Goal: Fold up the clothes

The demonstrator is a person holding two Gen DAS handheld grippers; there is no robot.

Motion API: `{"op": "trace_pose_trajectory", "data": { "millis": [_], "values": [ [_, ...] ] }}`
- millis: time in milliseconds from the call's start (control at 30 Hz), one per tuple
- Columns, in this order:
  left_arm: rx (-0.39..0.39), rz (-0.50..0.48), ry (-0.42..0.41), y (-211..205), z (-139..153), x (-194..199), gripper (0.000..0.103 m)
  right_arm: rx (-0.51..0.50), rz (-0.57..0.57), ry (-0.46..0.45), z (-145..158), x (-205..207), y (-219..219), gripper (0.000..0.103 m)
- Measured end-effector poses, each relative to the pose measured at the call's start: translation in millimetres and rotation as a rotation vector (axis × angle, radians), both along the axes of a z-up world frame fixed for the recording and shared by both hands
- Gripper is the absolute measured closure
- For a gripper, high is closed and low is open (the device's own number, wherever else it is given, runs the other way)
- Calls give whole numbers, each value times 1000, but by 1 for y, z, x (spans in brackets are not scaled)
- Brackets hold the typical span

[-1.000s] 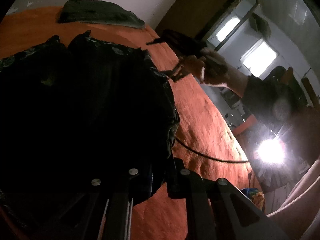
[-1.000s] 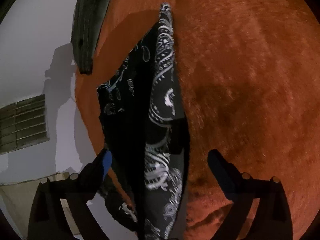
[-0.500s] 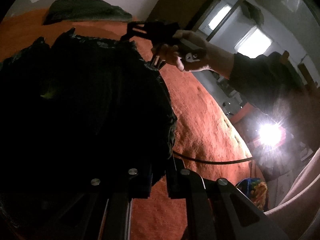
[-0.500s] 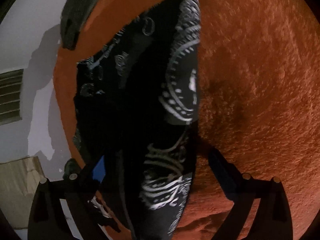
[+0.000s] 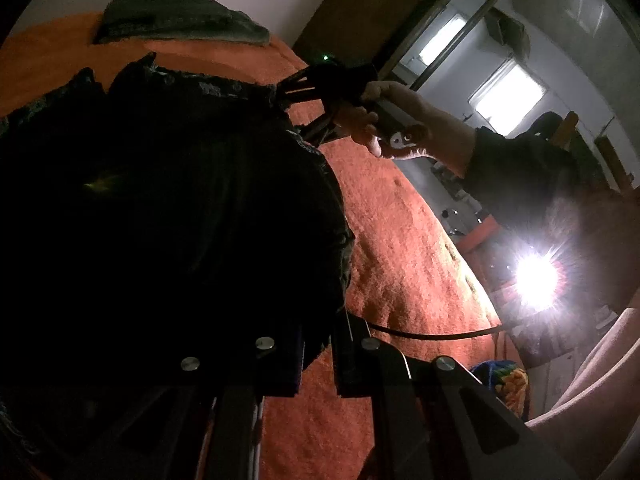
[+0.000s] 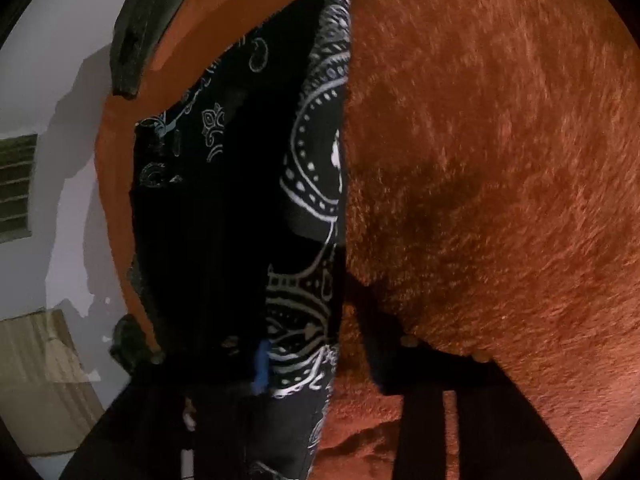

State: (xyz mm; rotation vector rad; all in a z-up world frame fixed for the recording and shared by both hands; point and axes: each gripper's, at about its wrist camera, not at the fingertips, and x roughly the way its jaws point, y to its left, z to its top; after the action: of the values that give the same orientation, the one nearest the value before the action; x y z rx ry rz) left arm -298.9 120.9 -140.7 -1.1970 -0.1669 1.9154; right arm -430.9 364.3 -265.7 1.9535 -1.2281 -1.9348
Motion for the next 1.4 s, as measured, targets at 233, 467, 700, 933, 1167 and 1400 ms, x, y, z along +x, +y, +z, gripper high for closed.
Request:
{"op": "trace_pose_trajectory", "data": {
  "millis": [233, 467, 700, 933, 1167, 1400],
  "values": [
    [14, 10, 33, -11, 14, 1, 92, -76, -9, 116, 31, -4, -11, 86],
    [33, 108, 77, -56, 32, 8, 92, 3, 153, 269, 109, -45, -95, 86],
    [55, 373, -24, -138, 13, 30, 92, 125, 446, 315, 154, -87, -283, 89],
    [69, 653, -183, -220, -31, 58, 92, 207, 714, 268, 114, -75, -473, 95],
    [34, 769, -276, -259, -65, 71, 92, 4, 657, 219, 118, -48, -472, 66],
    [2, 697, -226, -271, -42, 59, 90, 167, 625, 587, 192, 49, -352, 54]
  ]
}}
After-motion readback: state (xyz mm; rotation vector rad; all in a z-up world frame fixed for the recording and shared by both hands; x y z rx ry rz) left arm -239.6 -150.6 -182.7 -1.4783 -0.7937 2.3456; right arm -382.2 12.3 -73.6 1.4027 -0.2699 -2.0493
